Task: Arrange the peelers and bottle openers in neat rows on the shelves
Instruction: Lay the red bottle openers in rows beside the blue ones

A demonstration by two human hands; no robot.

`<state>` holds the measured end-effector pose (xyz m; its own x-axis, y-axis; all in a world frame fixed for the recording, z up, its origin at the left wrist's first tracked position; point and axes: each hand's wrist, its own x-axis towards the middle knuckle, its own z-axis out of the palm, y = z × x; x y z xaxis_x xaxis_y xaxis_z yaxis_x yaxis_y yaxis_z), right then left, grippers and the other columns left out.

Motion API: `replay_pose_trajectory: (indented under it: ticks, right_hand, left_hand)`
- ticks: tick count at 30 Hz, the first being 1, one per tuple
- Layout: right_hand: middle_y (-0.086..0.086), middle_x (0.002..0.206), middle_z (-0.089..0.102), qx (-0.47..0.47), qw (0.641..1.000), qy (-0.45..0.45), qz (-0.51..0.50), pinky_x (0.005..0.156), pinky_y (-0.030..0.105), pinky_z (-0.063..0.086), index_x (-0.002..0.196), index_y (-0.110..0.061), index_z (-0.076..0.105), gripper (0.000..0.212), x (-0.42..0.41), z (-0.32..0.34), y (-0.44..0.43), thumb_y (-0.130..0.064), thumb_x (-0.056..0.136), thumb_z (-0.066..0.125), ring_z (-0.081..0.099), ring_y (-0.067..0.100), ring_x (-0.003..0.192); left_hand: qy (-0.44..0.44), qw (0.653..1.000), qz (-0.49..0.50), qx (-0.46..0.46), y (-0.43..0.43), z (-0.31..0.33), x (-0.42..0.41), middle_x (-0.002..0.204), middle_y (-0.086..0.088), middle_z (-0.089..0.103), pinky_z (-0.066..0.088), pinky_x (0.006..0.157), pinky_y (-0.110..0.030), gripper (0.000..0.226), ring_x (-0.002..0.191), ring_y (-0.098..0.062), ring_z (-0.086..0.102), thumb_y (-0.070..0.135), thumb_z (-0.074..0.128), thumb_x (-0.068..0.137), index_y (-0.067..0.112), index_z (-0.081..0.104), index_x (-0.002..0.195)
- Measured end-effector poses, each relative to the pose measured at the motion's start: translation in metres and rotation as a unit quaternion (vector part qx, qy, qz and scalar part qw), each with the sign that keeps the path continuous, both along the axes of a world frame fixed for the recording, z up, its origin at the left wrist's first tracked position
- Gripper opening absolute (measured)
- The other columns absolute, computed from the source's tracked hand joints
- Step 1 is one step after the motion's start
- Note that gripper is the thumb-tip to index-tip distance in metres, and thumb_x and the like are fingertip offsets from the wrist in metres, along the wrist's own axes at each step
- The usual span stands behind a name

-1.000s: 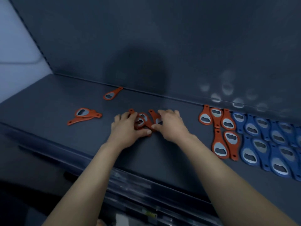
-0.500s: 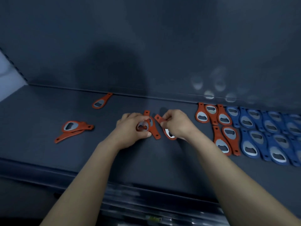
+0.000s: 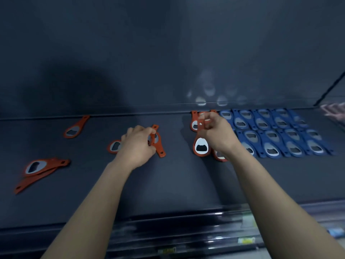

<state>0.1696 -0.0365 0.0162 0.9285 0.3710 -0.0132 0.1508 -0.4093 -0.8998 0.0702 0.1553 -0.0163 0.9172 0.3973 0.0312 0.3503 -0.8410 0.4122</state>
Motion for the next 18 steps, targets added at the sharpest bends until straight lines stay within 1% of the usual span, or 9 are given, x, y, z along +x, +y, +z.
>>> replay_pose_trajectory:
  ticks: [2,5,6,8,10,12,14,16,18]
  right_hand:
    - [-0.006,0.066,0.059,0.006,0.999,0.002,-0.036,0.049,0.016,0.038,0.083,-0.025,0.051,0.022,0.002,-0.001,-0.011,-0.003,0.083,0.057,0.049,0.005,0.049]
    - [0.004,0.069,0.060,0.014,0.998,0.007,-0.065,0.057,0.031,0.043,0.081,-0.025,0.049,0.023,0.004,-0.002,-0.020,-0.005,0.081,0.058,0.050,0.018,0.058]
    - [0.004,0.069,0.059,0.021,0.997,0.005,-0.075,0.059,0.035,0.046,0.080,-0.024,0.048,0.023,0.004,-0.002,-0.022,-0.004,0.081,0.059,0.052,0.021,0.060]
    - [0.002,0.067,0.059,0.029,0.995,-0.001,-0.096,0.063,0.041,0.052,0.080,-0.024,0.046,0.024,0.005,-0.001,-0.026,-0.004,0.081,0.059,0.055,0.023,0.062]
    - [0.006,0.071,0.060,0.029,0.995,0.005,-0.092,0.065,0.045,0.055,0.082,-0.023,0.049,0.022,0.005,0.000,-0.029,-0.005,0.083,0.061,0.058,0.024,0.065]
    - [0.013,0.080,0.062,0.021,0.997,0.024,-0.064,0.067,0.046,0.056,0.090,-0.022,0.053,0.019,0.004,0.000,-0.031,-0.006,0.085,0.061,0.060,0.026,0.071]
    - [0.017,0.087,0.065,-0.004,0.999,0.028,-0.039,0.072,0.046,0.056,0.099,-0.022,0.058,0.022,0.002,0.000,-0.032,-0.006,0.085,0.063,0.063,0.029,0.076]
    - [0.016,0.093,0.066,-0.038,0.999,0.024,-0.022,0.076,0.043,0.055,0.109,-0.023,0.059,0.029,0.001,0.000,-0.033,-0.007,0.085,0.064,0.065,0.030,0.083]
    - [0.012,0.094,0.066,-0.044,0.999,0.026,-0.016,0.079,0.040,0.054,0.114,-0.020,0.057,0.033,0.000,0.001,-0.033,-0.007,0.085,0.064,0.065,0.026,0.087]
  left_hand:
    - [-0.010,1.000,0.010,0.017,-0.006,0.001,0.002,0.126,-0.001,0.045,0.025,0.096,-0.034,0.047,0.116,-0.023,0.036,0.021,0.060,0.082,0.026,0.049,0.127]
    - [-0.042,0.999,0.020,0.010,-0.016,0.006,0.003,0.126,-0.004,0.045,0.029,0.094,-0.037,0.046,0.114,-0.025,0.037,0.018,0.059,0.082,0.022,0.050,0.127]
    - [-0.050,0.999,0.020,0.001,-0.020,0.009,0.003,0.126,-0.005,0.045,0.032,0.094,-0.037,0.045,0.114,-0.025,0.037,0.018,0.059,0.082,0.021,0.050,0.126]
    - [-0.057,0.998,0.003,-0.020,-0.027,0.013,0.004,0.124,-0.005,0.046,0.035,0.096,-0.037,0.045,0.112,-0.024,0.038,0.018,0.060,0.081,0.020,0.050,0.125]
    - [-0.049,0.998,-0.031,-0.029,-0.036,0.015,0.005,0.123,-0.003,0.047,0.034,0.098,-0.036,0.046,0.112,-0.022,0.038,0.019,0.063,0.080,0.020,0.050,0.125]
    - [-0.044,0.997,-0.057,-0.037,-0.047,0.015,0.005,0.119,-0.001,0.049,0.034,0.099,-0.034,0.045,0.113,-0.021,0.040,0.021,0.064,0.080,0.020,0.051,0.123]
    - [-0.041,0.995,-0.070,-0.051,-0.056,0.014,0.005,0.115,0.000,0.051,0.036,0.098,-0.033,0.042,0.112,-0.020,0.043,0.023,0.066,0.079,0.020,0.054,0.119]
    - [-0.030,0.995,-0.074,-0.058,-0.062,0.012,0.005,0.115,0.000,0.051,0.040,0.096,-0.035,0.041,0.110,-0.019,0.045,0.025,0.067,0.079,0.020,0.055,0.118]
    - [-0.017,0.996,-0.071,-0.056,-0.064,0.012,0.004,0.115,0.000,0.052,0.041,0.095,-0.036,0.041,0.109,-0.019,0.045,0.025,0.068,0.079,0.020,0.055,0.118]
